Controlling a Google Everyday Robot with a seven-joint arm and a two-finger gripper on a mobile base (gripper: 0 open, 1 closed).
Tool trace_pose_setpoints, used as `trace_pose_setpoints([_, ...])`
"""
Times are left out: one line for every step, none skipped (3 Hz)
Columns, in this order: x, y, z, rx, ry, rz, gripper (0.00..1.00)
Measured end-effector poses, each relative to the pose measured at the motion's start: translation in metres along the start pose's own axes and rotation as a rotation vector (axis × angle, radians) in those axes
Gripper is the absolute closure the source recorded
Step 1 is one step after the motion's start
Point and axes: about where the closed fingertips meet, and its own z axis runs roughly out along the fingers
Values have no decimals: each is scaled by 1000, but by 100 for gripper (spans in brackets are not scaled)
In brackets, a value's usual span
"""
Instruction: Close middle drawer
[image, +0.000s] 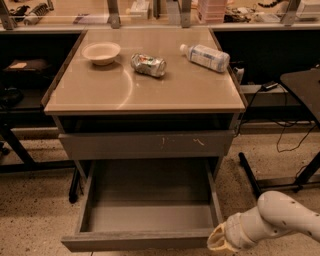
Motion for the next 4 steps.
trace_pose_setpoints([-21, 23, 39, -72, -15, -97, 100])
trace_pose_setpoints([-40, 29, 61, -87, -24, -179, 100])
trace_pose_setpoints([-50, 11, 72, -34, -15, -227, 100])
trace_pose_setpoints([-50, 8, 72, -24, -15, -229, 80])
